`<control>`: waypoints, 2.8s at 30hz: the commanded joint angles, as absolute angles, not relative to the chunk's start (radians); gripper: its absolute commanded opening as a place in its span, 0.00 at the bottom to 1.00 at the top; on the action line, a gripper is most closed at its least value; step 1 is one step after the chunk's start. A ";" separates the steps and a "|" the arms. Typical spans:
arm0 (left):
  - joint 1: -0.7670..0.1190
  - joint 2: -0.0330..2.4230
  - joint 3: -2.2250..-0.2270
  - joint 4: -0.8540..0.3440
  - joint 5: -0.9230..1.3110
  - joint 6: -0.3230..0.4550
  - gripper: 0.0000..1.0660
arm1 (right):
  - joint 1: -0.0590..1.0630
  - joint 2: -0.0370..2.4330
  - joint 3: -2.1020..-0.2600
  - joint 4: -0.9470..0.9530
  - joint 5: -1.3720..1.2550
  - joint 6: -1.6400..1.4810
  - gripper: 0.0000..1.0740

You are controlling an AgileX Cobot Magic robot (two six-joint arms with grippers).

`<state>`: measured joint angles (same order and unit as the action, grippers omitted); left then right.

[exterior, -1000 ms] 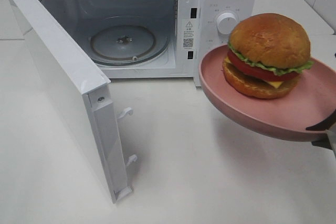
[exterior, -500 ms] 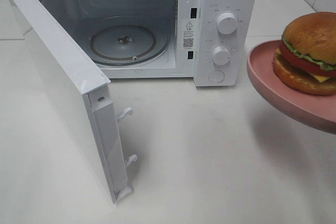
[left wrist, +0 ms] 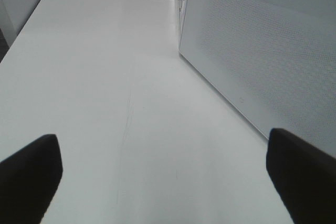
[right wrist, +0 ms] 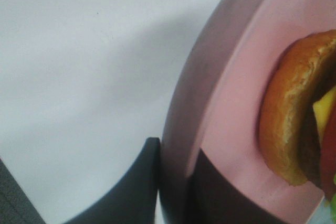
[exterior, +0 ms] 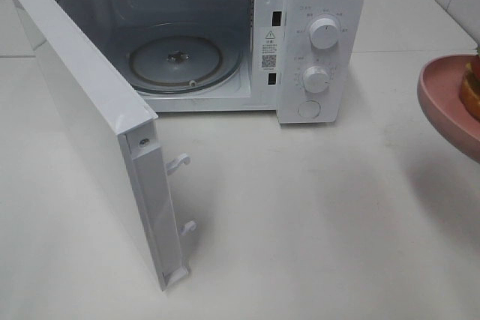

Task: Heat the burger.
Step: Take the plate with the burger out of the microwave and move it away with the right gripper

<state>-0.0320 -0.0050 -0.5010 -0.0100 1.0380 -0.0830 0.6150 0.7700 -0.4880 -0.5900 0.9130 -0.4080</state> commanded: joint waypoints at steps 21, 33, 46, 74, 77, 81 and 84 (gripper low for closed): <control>-0.028 -0.027 -0.500 -0.013 1.032 -0.087 0.92 | 0.613 1.104 -0.498 -0.820 0.953 0.343 0.00; -0.028 -0.027 -0.500 -0.013 1.032 -0.087 0.92 | 0.613 1.355 -0.547 -0.873 0.960 0.715 0.00; -0.028 -0.027 -0.500 -0.013 1.032 -0.087 0.92 | 0.587 1.584 -0.551 -0.893 0.922 0.880 0.00; -0.028 -0.027 -0.500 -0.013 1.032 -0.087 0.92 | 0.472 1.803 -0.560 -0.897 0.814 1.070 0.16; -0.028 -0.027 -0.500 -0.013 1.032 -0.087 0.92 | 0.474 1.803 -0.592 -0.888 0.867 1.045 0.33; -0.028 -0.027 -0.500 -0.013 1.032 -0.087 0.92 | 0.474 1.803 -0.623 -0.885 0.940 1.001 0.43; -0.028 -0.027 -0.500 -0.013 1.032 -0.087 0.92 | 0.474 1.793 -0.654 -0.858 0.982 0.934 0.49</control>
<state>-0.0320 -0.0050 -0.5010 -0.0100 1.0380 -0.0830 0.4760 1.7970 -0.6480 -0.8590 0.9410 0.9590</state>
